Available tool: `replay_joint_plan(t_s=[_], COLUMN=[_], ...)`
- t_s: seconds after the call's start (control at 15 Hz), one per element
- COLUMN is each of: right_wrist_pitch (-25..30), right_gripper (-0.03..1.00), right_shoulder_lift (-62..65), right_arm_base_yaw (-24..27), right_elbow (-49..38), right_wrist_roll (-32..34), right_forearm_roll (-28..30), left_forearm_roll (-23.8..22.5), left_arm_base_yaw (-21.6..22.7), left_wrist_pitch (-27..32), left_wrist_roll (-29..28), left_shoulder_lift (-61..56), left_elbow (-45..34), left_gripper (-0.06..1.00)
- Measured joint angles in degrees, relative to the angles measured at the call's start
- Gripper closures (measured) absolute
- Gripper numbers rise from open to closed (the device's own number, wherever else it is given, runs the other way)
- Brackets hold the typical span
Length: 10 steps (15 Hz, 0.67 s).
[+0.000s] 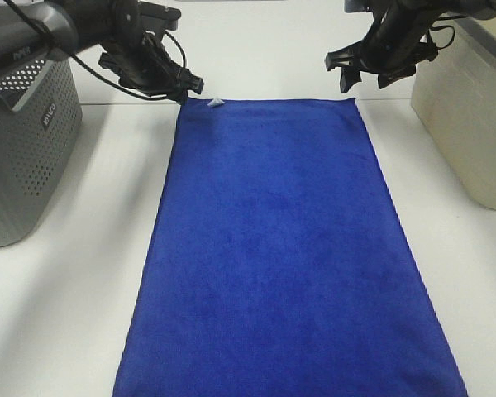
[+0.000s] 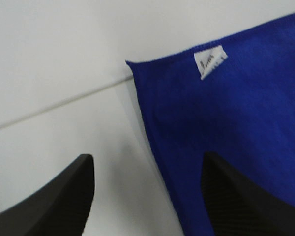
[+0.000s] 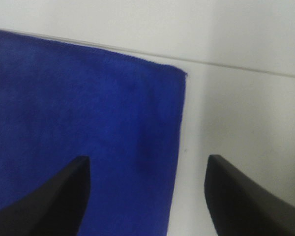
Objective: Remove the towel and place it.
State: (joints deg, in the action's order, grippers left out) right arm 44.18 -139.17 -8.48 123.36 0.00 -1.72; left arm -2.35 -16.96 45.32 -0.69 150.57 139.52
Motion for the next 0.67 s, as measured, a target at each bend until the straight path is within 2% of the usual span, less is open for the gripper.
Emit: replay_joint_plan(t_s=[0.27, 0.33, 0.67], right_wrist_pitch=[18.68, 23.09, 25.50], right_gripper=[0.27, 0.27, 0.27], right_shoulder_lift=[7.45, 9.63, 19.14], right_arm_base_yaw=[0.00, 0.00, 0.00], right_elbow=[0.17, 0.52, 0.69], right_wrist_roll=[0.00, 0.00, 1.20], right_forearm_roll=[-6.88, -7.68, -8.14], left_forearm_roll=[4.47, 4.64, 4.98], left_arm_base_yaw=[0.00, 0.00, 0.00], left_wrist_pitch=[19.82, 22.86, 24.06], left_wrist_roll=[-2.58, -3.44, -4.24], left_shoulder_lift=[-8.71, -10.83, -16.73], left_elbow=[0.00, 0.00, 0.29], left_gripper=[0.35, 0.34, 0.34])
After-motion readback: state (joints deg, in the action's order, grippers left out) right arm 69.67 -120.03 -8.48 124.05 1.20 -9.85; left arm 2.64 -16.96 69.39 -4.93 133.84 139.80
